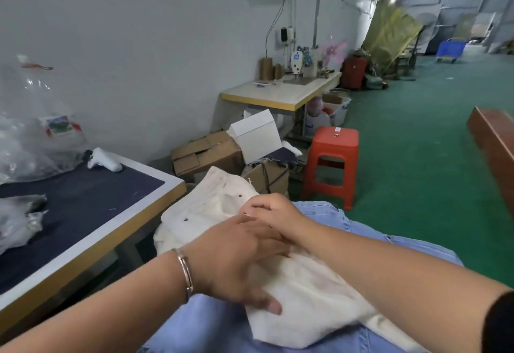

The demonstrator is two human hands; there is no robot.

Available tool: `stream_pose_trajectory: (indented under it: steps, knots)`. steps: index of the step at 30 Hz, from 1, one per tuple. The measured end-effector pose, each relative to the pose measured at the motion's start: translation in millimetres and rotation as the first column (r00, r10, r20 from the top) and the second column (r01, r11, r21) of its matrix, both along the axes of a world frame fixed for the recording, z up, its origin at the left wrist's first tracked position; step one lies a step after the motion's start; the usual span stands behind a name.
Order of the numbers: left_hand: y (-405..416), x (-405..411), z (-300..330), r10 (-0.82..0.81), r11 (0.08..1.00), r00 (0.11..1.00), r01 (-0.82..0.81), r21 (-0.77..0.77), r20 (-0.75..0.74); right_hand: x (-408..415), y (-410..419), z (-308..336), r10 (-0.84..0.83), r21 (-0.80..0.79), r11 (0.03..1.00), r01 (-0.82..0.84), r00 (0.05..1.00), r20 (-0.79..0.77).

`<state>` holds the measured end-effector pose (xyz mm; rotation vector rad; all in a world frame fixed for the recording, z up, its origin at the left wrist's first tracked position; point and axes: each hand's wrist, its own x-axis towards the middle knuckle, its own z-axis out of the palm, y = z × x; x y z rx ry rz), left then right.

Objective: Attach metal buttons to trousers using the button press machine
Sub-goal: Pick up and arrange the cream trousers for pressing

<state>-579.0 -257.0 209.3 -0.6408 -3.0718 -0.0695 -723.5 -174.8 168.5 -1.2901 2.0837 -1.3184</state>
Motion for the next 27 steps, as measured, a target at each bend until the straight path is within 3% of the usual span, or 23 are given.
stream_pose_trajectory:
  steps: [2, 5, 8, 11, 16, 21, 27]
  knots:
    - [-39.3, 7.4, 5.5, 0.167, 0.979, 0.982, -0.176, -0.104, -0.086, 1.2, 3.7, -2.1, -0.013, -0.025, 1.0, 0.012, 1.0, -0.021]
    - [-44.7, 4.6, -12.5, 0.352, 0.935, 0.932, -0.344, -0.09, 0.09, 5.5, 7.7, -8.4, -0.015, 0.025, 0.999, 0.02, 0.984, -0.179]
    - [-51.5, 8.6, -36.0, 0.441, 0.896, 0.892, -0.433, -0.094, 0.096, 8.5, 15.9, -12.7, 0.03, 0.117, 0.993, -0.002, 0.972, -0.234]
    - [-24.4, 12.0, -48.0, 0.424, 0.9, 0.903, -0.412, -0.144, 0.065, 11.7, 28.8, -15.7, 0.076, 0.154, 0.987, -0.038, 0.967, -0.245]
    - [15.3, 0.5, -38.9, 0.389, 0.915, 0.921, -0.383, -0.13, 0.027, 2.1, 58.3, -11.9, 0.025, 0.086, 0.996, -0.01, 0.985, -0.169]
    - [35.9, -13.5, -48.3, 0.323, 0.946, 0.941, -0.325, 0.007, 0.097, -7.8, 85.8, -21.2, -0.008, -0.005, 1.0, 0.008, 0.999, -0.045]
    - [3.9, 4.8, -79.6, 0.392, 0.897, 0.898, -0.422, 0.132, 0.201, 3.6, 53.7, -41.7, -0.001, 0.087, 0.996, 0.012, 0.992, -0.129]
